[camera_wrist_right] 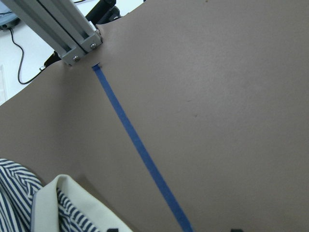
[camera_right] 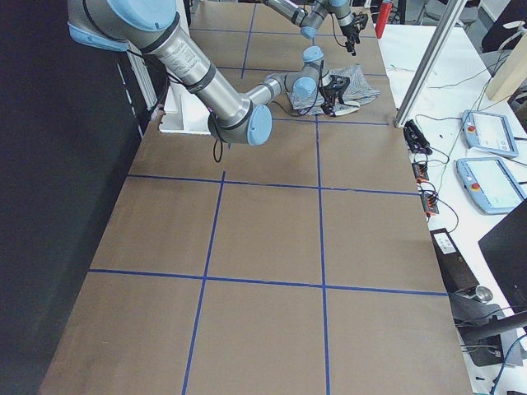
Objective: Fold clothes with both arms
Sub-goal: 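Move the right gripper over to the cream collar of the shirt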
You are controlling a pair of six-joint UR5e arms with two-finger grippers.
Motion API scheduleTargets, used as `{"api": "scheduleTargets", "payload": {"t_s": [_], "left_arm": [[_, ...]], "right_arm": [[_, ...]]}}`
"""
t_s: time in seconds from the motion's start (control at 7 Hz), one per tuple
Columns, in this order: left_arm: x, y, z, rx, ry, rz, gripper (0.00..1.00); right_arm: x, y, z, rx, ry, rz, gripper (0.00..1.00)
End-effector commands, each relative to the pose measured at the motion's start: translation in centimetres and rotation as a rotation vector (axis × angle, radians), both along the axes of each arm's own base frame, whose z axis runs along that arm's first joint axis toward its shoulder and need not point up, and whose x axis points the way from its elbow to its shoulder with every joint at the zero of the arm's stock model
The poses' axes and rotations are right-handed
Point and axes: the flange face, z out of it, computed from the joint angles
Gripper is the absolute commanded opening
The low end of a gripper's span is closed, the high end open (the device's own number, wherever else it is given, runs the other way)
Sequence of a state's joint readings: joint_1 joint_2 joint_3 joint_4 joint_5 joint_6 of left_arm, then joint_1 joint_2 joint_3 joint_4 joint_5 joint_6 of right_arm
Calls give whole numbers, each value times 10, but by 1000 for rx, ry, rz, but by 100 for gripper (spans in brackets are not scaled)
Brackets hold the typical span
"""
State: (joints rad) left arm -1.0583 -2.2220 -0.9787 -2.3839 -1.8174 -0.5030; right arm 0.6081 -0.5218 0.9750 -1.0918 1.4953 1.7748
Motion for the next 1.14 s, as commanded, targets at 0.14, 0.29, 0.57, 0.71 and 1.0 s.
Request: {"api": "scheduleTargets", "payload": {"t_s": [0.14,0.29,0.57,0.71,1.0], "left_arm": [[0,0,0,-1,4,-3,100],[0,0,0,-1,4,-3,100],[0,0,-2,1,6,-4,100],[0,0,-2,1,6,-4,100],[-1,1,0,-2,5,-4,100]], "right_arm": [[-54,17,2,-8,24,19,80],[-59,17,-1,-11,29,15,78],[-66,21,3,-15,40,6,65],[-68,22,6,-17,46,3,64],[-68,21,-1,-13,39,3,24]]}}
